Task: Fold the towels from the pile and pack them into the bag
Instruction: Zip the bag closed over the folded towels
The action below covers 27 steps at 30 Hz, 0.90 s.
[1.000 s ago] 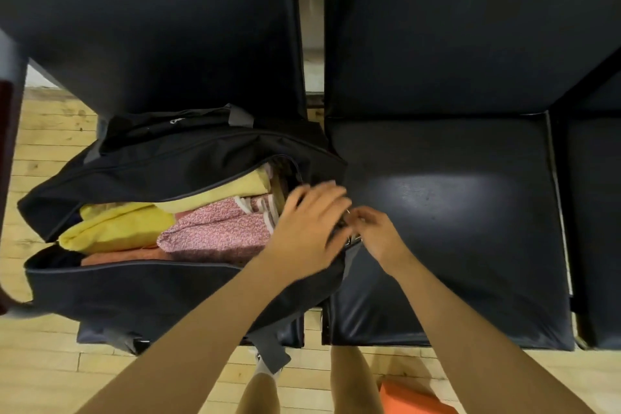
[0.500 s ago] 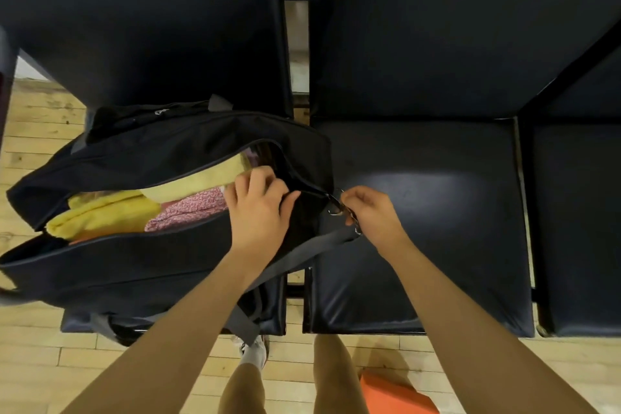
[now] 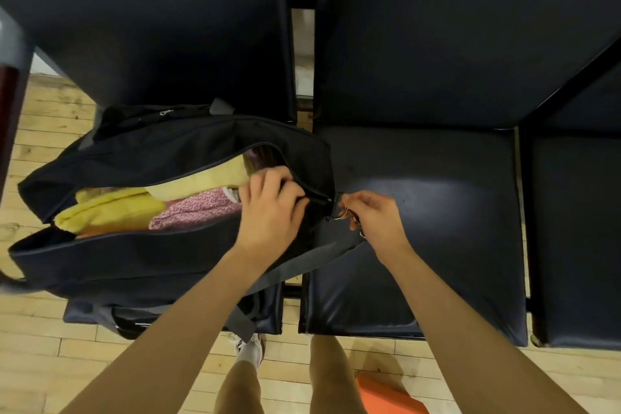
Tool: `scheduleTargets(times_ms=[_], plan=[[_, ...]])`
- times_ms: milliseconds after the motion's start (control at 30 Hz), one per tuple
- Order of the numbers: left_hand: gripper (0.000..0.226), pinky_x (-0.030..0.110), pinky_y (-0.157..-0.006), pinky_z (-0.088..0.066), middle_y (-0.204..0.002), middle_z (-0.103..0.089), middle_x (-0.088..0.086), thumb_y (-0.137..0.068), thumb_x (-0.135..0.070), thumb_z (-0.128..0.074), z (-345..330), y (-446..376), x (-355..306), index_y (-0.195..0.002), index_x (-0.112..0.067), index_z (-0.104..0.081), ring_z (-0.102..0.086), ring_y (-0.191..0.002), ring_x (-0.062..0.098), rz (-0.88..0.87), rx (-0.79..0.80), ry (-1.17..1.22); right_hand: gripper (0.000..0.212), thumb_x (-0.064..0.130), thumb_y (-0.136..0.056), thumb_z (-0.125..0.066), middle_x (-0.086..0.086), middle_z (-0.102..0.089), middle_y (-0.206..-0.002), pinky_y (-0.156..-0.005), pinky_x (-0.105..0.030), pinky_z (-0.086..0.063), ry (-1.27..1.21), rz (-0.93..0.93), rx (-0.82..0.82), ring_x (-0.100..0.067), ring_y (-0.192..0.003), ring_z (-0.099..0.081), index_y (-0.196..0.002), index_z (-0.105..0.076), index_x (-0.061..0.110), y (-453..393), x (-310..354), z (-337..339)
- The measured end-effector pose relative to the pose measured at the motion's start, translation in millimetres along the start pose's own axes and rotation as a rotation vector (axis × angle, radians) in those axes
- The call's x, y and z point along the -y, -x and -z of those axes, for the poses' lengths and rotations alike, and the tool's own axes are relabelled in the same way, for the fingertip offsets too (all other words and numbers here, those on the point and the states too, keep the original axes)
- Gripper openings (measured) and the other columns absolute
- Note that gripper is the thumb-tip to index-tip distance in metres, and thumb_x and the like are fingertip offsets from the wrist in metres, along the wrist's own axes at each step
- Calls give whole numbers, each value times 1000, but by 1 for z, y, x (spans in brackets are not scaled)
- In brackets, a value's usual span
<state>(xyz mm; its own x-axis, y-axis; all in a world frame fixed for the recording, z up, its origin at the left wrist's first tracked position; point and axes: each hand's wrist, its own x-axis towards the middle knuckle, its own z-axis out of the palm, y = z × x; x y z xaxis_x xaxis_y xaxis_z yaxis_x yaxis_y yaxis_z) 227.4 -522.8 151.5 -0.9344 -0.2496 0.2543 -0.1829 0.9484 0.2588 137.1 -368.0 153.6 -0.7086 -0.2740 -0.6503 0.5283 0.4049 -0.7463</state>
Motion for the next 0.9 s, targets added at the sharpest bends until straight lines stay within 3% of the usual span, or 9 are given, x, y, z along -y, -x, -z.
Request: scheduleTargets(times_ms=[100,200,300,467,600,733,900], plan=[[27,38,-84,-31,-109,-52,3,-81,-36,-57,-4,16,-28,-94,-15,-67,-43,-103,25,-203,71,-98,20,13,-93,-59,-2,-62,-63,-52,-21,-41,61,39,1,-10,-50,-48,-79,-69,2,1,1,-1],[47,40,-90,-31,-112,-63,5,-71,-40,-76,-21,18,-33,-109,-14,-68,-44,-112,25,-192,158,-174,22,14,-93,-59,2,-62,-61,-52,-19,-42,94,54,-11,-5,-47,-48,-78,-69,2,3,-2,3],[54,43,-96,-30,-117,-64,5,-68,-40,-79,-32,15,-29,-115,-15,-68,-43,-120,24,-240,221,-193,21,13,-93,-60,4,-60,-56,-48,-16,-41,53,22,-37,-3,-43,-47,-77,-68,2,3,-7,6],[30,38,-91,-32,-110,-68,2,-86,-27,-55,-44,13,-21,-107,-14,-71,-48,-113,19,-285,80,-151,20,12,-92,-61,0,-60,-57,-47,-17,-41,8,1,-48,-5,-43,-47,-75,-68,4,2,-7,6],[20,34,-83,-37,-98,-72,-2,-90,-22,-58,-40,5,-11,-94,-14,-75,-55,-96,16,-325,-49,-37,20,15,-92,-61,-1,-61,-63,-49,-18,-41,21,7,-68,-6,-47,-48,-75,-67,7,1,-7,3],[19,33,-76,-36,-82,-63,2,-87,-24,-61,-21,-3,-18,-76,-12,-72,-53,-81,19,-115,-61,58,23,23,-92,-62,-2,-56,-64,-47,-15,-38,47,5,-49,-7,-51,-45,-76,-62,8,1,-6,-3],[23,31,-81,-27,-88,-54,6,-82,-26,-57,4,5,-34,-70,-9,-67,-44,-87,18,191,-45,141,27,25,-92,-63,0,-50,-58,-48,-17,-37,174,19,-182,-9,-51,-43,-72,-56,8,-5,-12,-13]])
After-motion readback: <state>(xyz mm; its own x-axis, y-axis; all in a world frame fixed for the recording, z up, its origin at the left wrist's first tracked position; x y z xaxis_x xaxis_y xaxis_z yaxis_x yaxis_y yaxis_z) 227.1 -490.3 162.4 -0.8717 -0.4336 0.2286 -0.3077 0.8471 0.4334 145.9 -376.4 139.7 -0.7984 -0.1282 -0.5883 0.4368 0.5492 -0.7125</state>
